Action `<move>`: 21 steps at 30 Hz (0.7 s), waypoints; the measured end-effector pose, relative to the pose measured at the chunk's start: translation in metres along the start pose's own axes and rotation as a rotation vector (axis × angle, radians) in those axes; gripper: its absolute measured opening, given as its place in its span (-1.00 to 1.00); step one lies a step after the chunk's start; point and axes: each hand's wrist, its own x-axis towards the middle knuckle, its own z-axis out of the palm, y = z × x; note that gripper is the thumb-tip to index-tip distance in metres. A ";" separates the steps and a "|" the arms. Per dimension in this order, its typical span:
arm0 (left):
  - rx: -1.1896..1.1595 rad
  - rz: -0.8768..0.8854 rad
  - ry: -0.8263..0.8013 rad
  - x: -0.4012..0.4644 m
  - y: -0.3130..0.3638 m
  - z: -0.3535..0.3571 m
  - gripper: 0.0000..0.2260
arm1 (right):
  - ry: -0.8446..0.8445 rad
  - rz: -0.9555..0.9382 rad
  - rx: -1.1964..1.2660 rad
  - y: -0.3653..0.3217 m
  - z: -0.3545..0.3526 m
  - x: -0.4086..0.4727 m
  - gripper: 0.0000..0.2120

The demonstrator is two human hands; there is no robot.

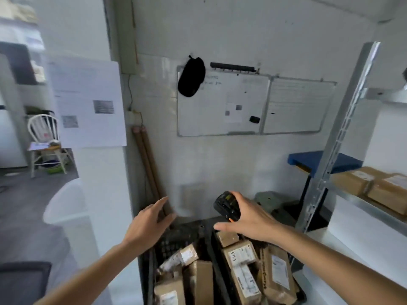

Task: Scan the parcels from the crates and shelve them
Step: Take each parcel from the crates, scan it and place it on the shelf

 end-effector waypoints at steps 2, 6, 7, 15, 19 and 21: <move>0.018 -0.058 0.006 0.007 -0.036 -0.001 -0.43 | -0.052 -0.055 -0.020 -0.012 0.022 0.035 0.17; 0.008 -0.183 -0.002 0.030 -0.092 0.014 -0.43 | -0.153 -0.158 -0.056 -0.016 0.067 0.106 0.07; 0.009 -0.207 -0.008 0.037 -0.103 0.023 -0.43 | -0.164 -0.178 -0.069 -0.012 0.080 0.125 0.05; -0.019 -0.352 -0.090 0.098 -0.175 0.141 -0.44 | -0.258 -0.118 -0.135 0.065 0.200 0.245 -0.10; -0.052 -0.414 -0.187 0.115 -0.215 0.210 -0.57 | -0.315 -0.033 -0.151 0.120 0.267 0.281 -0.12; -0.055 -0.435 -0.216 0.124 -0.231 0.245 -0.56 | -0.332 0.008 -0.165 0.145 0.296 0.292 -0.13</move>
